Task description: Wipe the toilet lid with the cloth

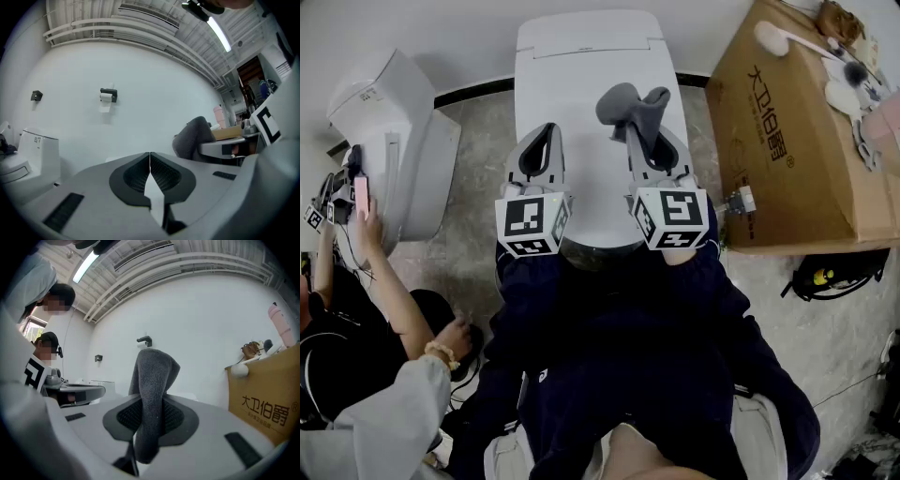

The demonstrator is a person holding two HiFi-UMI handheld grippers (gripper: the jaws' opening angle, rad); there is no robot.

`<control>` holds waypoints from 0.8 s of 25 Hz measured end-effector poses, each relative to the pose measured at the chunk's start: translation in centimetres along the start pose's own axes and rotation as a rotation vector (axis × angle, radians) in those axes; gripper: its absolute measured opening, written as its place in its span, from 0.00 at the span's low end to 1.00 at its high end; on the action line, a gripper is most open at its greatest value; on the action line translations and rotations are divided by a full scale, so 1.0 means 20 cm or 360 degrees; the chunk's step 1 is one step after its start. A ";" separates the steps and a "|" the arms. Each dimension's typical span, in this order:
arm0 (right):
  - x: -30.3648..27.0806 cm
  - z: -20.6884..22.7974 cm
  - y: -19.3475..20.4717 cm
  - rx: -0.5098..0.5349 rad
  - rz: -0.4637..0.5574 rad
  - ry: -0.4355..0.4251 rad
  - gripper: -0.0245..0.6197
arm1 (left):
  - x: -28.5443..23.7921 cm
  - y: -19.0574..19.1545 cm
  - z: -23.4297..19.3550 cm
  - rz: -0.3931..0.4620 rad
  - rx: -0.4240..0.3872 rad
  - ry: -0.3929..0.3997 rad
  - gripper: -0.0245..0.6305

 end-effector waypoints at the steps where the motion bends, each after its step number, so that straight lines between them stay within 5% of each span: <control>1: 0.00 0.00 0.00 0.0002 0.0000 0.0001 0.17 | 0.00 0.00 0.00 -0.0001 0.0000 -0.0001 0.06; 20: -0.02 0.07 0.00 -0.0003 -0.0010 0.0035 0.17 | -0.03 0.01 0.02 -0.0022 0.0004 0.0008 0.06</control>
Point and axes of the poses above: the fingertips, and each gripper's own axes: x backward along the fingers, z to its right, y out of its underside, the point moved 8 cm from there along x, backward along the fingers, and after that the axes turned 12 degrees about y, right-handed, at the moved point
